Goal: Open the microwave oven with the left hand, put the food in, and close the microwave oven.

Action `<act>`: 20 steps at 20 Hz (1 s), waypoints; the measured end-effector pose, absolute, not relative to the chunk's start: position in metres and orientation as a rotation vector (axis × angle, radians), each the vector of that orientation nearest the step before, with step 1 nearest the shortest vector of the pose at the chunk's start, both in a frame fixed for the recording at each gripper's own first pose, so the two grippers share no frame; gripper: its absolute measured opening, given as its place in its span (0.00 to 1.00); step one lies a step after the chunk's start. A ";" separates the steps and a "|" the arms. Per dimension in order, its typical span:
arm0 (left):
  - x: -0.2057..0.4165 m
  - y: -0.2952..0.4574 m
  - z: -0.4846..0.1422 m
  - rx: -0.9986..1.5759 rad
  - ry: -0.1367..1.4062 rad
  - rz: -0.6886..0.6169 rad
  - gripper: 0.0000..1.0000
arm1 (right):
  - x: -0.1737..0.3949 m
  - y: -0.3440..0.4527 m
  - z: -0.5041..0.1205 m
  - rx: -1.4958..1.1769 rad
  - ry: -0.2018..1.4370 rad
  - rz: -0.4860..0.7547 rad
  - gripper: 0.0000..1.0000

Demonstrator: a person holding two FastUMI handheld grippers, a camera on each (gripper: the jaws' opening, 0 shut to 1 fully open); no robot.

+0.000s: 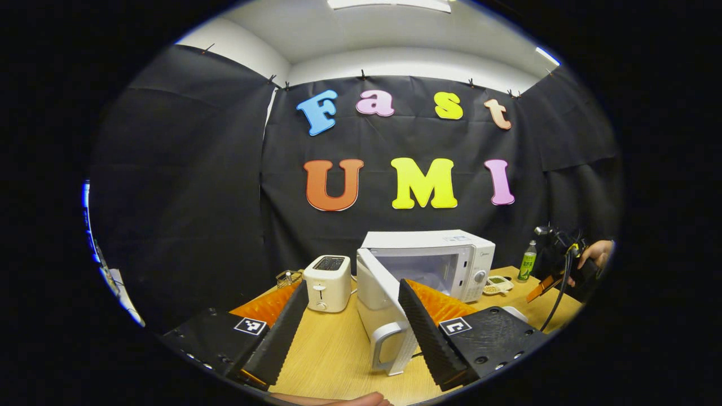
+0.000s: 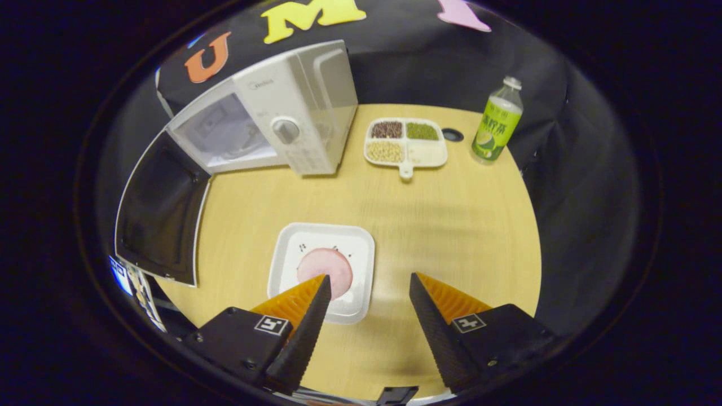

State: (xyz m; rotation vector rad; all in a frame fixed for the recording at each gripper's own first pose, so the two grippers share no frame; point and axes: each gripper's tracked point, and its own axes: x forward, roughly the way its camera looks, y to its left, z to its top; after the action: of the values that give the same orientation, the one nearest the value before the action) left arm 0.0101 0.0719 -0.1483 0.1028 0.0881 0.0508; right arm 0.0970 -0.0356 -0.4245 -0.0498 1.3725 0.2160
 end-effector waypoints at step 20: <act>0.016 0.074 -0.134 0.084 0.102 0.126 0.95 | 0.080 -0.023 -0.478 0.432 1.708 0.294 0.04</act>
State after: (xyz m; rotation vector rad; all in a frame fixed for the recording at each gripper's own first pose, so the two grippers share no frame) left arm 0.0158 0.0745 -0.1339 0.0840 0.1019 0.1263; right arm 0.0805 -0.0231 -0.4779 0.4320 1.7080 0.2936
